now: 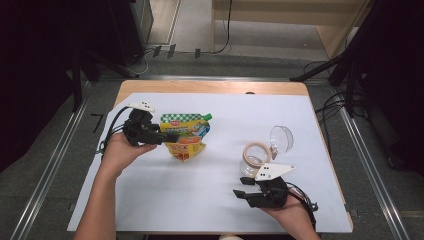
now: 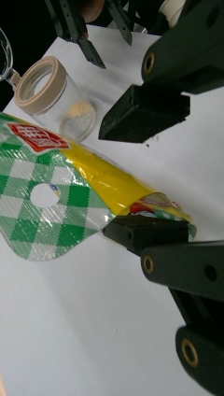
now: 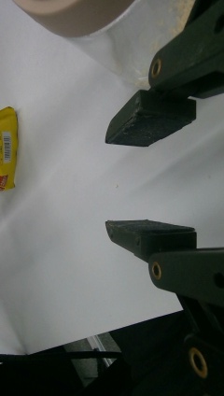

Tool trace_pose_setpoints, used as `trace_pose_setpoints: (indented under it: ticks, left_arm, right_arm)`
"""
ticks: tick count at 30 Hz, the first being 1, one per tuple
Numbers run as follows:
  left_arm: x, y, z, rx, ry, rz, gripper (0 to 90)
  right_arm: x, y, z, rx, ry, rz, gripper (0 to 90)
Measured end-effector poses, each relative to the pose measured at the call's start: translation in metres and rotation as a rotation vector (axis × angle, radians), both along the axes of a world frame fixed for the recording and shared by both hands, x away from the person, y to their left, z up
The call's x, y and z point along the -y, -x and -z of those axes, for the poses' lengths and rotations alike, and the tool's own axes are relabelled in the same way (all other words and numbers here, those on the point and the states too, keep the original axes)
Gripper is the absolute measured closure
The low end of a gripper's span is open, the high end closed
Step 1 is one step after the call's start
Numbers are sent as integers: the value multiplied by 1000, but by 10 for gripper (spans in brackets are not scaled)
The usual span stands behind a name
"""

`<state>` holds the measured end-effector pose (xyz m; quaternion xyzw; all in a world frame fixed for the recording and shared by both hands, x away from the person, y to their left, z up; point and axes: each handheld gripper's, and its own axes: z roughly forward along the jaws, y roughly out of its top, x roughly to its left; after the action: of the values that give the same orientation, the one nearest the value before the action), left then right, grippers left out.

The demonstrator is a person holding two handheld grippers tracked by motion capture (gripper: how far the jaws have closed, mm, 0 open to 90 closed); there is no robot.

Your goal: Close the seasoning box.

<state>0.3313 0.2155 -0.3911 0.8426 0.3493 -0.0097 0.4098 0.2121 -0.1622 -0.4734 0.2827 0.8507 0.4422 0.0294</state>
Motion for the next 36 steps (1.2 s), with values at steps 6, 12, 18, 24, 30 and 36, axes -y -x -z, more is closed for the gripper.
trace_pose_setpoints:
  ticks: [6, 12, 18, 24, 30, 36]
  left_arm:
    - [3, -5, 6, 5, 36, -6, 660]
    - [6, -6, 9, 7, 45, 7, 747]
    - [15, -4, 7, 46, 24, 17, 843]
    - [17, -4, 4, 38, 21, -25, 900]
    - [16, -3, -1, 20, 43, -31, 900]
    - [20, 2, -8, 6, 37, -2, 900]
  right_arm:
    - [-2, 1, 0, 3, -10, 1, 525]
    - [-8, -2, 1, 3, -33, 0, 525]
    - [-19, -8, -9, 24, -61, -9, 522]
    - [-36, -17, -16, 30, -54, -32, 519]
    - [-51, -28, -15, 43, -50, -45, 518]
    - [-59, -28, -3, 52, -62, -39, 526]
